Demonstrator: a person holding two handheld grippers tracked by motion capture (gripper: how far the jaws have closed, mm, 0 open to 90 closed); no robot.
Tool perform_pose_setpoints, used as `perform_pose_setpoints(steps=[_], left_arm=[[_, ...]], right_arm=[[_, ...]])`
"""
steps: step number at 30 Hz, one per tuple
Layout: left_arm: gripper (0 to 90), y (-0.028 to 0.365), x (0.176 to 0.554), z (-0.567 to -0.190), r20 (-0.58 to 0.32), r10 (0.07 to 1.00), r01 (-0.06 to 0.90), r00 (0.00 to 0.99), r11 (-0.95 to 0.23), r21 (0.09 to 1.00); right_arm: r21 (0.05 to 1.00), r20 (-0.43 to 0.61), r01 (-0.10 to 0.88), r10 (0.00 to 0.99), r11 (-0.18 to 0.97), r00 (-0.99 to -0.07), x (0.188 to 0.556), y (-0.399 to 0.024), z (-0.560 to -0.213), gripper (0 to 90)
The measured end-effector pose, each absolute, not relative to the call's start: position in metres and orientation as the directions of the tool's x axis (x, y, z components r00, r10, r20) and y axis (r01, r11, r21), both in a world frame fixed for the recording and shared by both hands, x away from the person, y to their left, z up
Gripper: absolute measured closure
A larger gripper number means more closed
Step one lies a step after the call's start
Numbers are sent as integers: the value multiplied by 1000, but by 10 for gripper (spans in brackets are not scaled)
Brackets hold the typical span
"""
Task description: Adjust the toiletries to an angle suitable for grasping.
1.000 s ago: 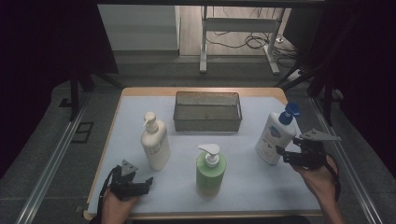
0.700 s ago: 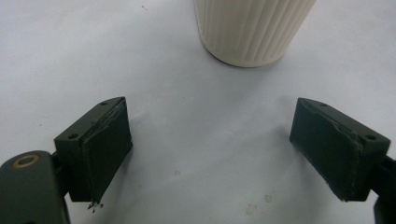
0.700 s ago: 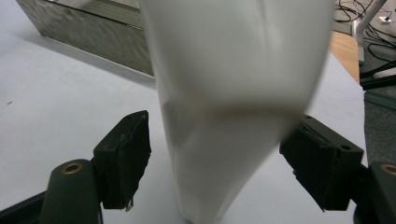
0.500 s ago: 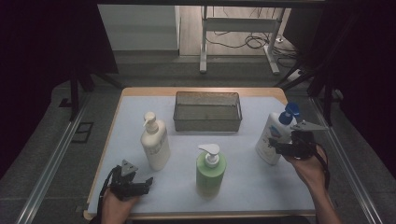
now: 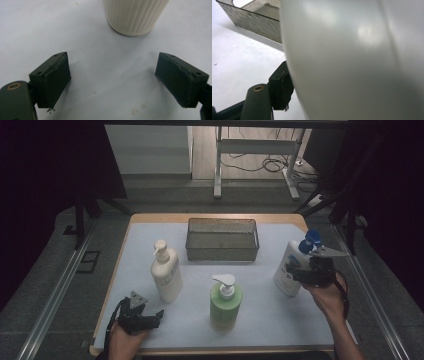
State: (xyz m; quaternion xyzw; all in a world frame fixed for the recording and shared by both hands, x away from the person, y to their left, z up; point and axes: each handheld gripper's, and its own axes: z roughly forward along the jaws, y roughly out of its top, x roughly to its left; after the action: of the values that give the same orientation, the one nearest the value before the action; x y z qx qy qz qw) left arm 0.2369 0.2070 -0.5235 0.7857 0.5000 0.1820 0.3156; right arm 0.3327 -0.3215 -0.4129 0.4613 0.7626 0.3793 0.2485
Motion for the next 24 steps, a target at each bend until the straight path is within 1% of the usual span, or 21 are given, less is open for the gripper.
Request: perform_pose_setpoints(steps=[3, 4, 5, 6, 8, 16, 19, 24], left_arm=[[123, 207, 237, -524, -30, 901, 671, 434, -301, 678], [123, 207, 237, -524, -29, 900, 671, 434, -301, 678], [123, 207, 237, -524, -29, 900, 671, 434, -301, 678], [123, 207, 237, -524, -30, 901, 671, 434, -301, 678], [123, 207, 237, -524, -30, 900, 671, 434, -301, 678], [123, 207, 237, -524, -30, 901, 671, 434, -301, 678], [123, 207, 237, -524, -30, 901, 671, 434, -300, 678], [123, 207, 237, -524, -31, 901, 672, 432, -299, 678]], right_arm=[[809, -30, 513, 892, 287, -452, 334, -321, -410, 323], [810, -27, 513, 892, 285, -452, 335, -320, -409, 342], [810, -27, 513, 892, 285, -452, 335, -320, -409, 342], [806, -26, 520, 895, 282, -445, 336, -320, -408, 377], [807, -14, 524, 896, 271, -443, 336, -321, -407, 385], [806, -6, 531, 901, 261, -434, 333, -321, -406, 396], [804, -19, 526, 897, 276, -441, 332, -320, -405, 398], [796, -5, 537, 891, 278, -454, 330, -319, -401, 398]])
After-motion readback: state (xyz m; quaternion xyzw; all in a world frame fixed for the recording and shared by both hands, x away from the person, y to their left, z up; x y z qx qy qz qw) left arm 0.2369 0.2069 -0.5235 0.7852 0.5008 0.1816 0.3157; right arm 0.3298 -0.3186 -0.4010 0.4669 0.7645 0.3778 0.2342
